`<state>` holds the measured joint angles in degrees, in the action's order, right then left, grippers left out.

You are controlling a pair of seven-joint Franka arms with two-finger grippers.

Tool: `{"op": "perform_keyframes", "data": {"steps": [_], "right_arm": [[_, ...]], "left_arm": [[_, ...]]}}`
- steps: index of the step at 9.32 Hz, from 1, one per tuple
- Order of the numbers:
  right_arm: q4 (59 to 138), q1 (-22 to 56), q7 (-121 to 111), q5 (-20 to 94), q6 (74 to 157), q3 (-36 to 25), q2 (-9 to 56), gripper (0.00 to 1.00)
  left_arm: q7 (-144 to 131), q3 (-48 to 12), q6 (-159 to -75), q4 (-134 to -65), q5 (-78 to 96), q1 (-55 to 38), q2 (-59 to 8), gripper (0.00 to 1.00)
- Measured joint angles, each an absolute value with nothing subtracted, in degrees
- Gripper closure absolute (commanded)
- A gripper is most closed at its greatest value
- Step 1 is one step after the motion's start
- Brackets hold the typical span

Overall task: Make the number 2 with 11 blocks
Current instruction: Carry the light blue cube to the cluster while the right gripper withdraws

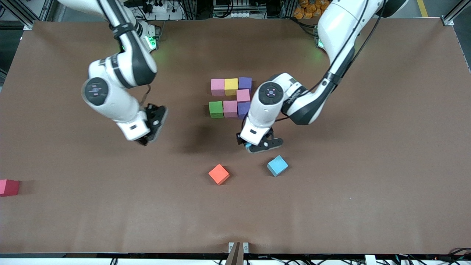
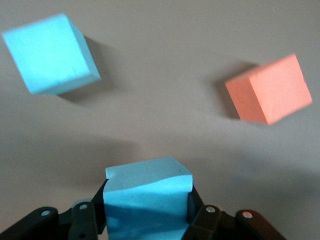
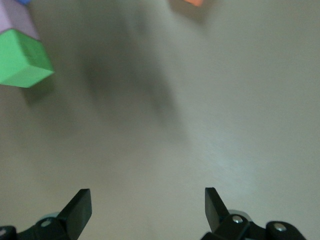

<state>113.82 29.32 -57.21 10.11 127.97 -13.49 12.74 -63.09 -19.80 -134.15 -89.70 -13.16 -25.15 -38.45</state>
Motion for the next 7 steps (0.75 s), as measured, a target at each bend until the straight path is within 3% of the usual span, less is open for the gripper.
{"op": "perform_keyframes", "data": {"steps": [4, 7], "right_arm": [[113.89, 28.12, -51.92, 10.33, 141.27, -16.44, 13.81, 0.0], [113.88, 27.74, -32.27, 10.51, 142.21, -16.6, 14.47, 0.0]], "left_arm": [[-63.23, -19.46, -140.11, -86.42, -13.16, -30.25, -44.09, 1.0], [-62.81, -19.34, -144.96, -85.56, -13.24, -30.88, -45.47, 1.0]]}}
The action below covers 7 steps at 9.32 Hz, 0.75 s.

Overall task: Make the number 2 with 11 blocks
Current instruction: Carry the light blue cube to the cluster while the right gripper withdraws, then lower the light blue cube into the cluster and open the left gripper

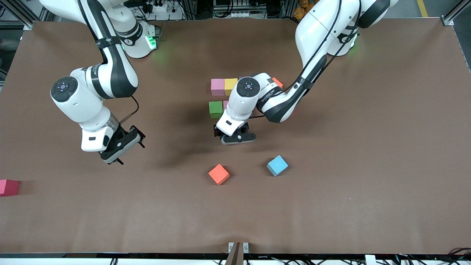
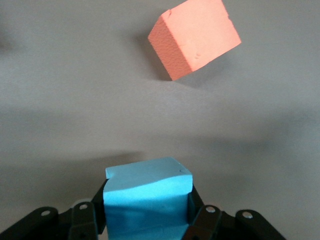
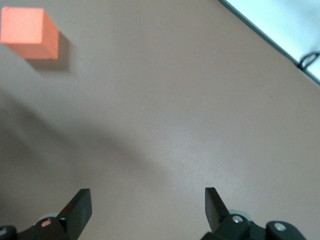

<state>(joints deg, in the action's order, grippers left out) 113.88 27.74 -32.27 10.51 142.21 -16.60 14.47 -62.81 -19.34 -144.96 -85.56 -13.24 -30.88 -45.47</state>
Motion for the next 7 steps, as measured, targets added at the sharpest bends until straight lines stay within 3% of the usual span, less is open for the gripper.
{"op": "perform_keyframes", "data": {"steps": [7], "right_arm": [[113.88, 27.71, -19.93, 10.52, 142.2, -16.68, 14.75, 0.0]], "left_arm": [[-62.99, -18.97, -147.09, -85.54, -15.97, -34.43, -48.7, 1.0]]}}
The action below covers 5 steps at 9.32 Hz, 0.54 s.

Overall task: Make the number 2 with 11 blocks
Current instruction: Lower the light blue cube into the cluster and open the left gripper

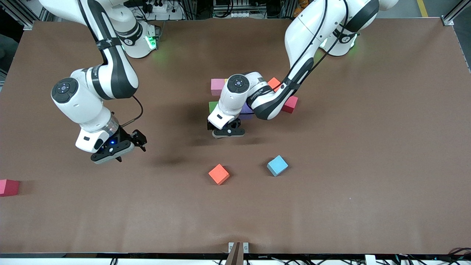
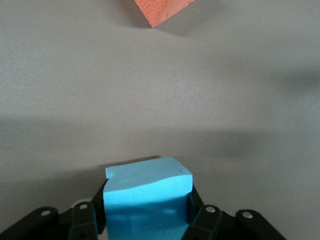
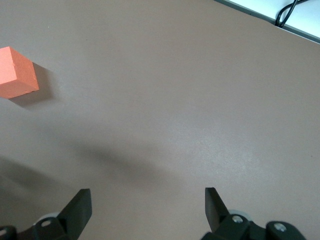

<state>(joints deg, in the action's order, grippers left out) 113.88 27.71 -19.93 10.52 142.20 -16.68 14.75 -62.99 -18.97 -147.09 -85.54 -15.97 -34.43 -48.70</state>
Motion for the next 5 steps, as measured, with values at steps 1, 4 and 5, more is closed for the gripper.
{"op": "perform_keyframes", "data": {"steps": [1, 4, 5], "right_arm": [[113.88, 27.71, -19.93, 10.52, 142.2, -16.68, 14.76, 0.0], [113.88, 27.71, -19.93, 10.52, 142.2, -16.69, 14.81, 0.0], [113.88, 27.71, -19.93, 10.52, 142.2, -16.69, 14.84, 0.0]], "left_arm": [[-62.97, -18.88, -147.12, -85.55, -17.04, -34.4, -48.74, 1.0], [-62.56, -18.95, -147.22, -85.57, -17.45, -36.04, -49.07, 1.0], [-62.56, -18.95, -147.53, -85.57, -17.45, -36.5, -49.1, 1.0]]}}
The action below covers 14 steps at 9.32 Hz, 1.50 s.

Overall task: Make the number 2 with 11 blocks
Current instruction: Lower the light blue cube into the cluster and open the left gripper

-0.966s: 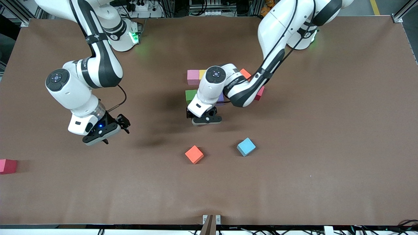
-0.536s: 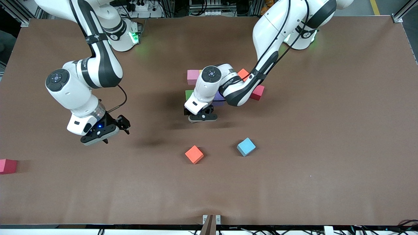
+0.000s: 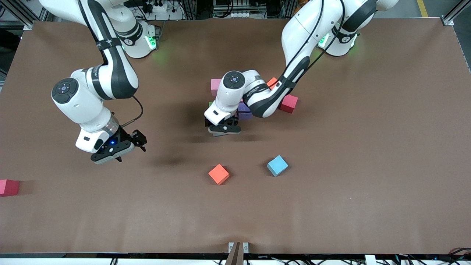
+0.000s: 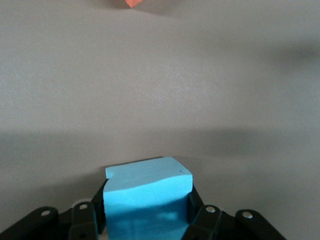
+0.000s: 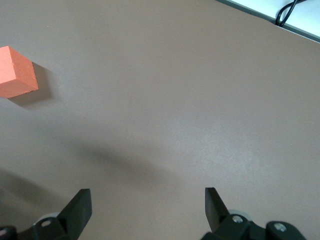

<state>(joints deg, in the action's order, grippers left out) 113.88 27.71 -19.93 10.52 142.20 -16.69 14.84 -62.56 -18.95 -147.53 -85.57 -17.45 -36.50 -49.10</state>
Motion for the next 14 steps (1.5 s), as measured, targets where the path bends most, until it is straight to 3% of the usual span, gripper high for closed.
{"op": "perform_keyframes", "data": {"steps": [14], "right_arm": [[113.88, 27.5, -19.98, 10.52, 142.2, -16.82, 14.94, 0.0]], "left_arm": [[-62.35, -18.85, -147.98, -86.11, -17.45, -38.15, -49.81, 1.0]]}}
